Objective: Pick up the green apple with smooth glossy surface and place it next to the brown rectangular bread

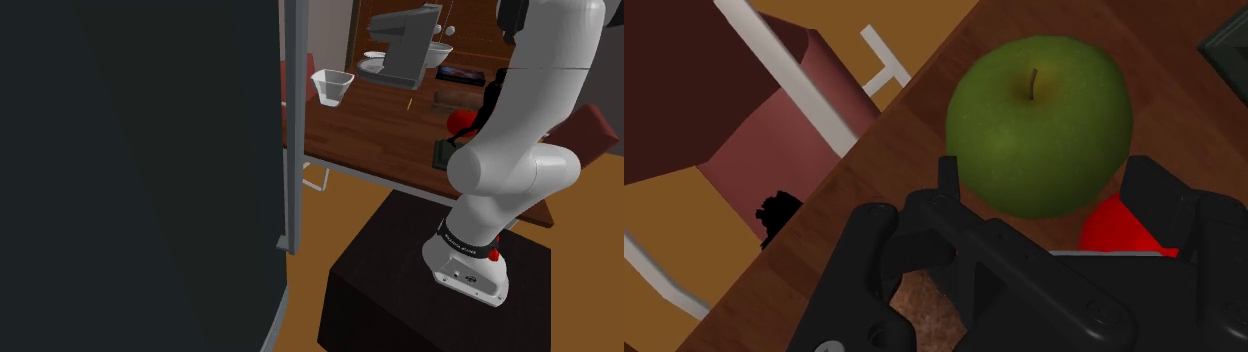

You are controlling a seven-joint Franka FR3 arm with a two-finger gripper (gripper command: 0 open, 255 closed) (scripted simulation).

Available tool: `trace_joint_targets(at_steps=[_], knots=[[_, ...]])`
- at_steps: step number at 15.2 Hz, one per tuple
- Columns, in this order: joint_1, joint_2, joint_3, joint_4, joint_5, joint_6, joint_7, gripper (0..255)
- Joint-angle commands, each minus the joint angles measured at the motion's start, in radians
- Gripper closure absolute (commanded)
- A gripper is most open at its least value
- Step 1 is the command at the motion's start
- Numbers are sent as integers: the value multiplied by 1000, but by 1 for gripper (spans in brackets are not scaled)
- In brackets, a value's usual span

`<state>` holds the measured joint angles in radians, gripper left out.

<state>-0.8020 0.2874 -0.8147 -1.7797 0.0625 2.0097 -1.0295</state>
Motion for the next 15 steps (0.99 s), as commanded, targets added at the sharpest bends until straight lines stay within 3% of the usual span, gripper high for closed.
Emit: trace_joint_targets(at_steps=[1, 12, 15], knots=[[-2, 7, 3, -20, 6, 25, -2, 255], [-26, 77, 32, -102, 62, 161, -24, 255], [-26, 77, 32, -102, 62, 162, -24, 255]])
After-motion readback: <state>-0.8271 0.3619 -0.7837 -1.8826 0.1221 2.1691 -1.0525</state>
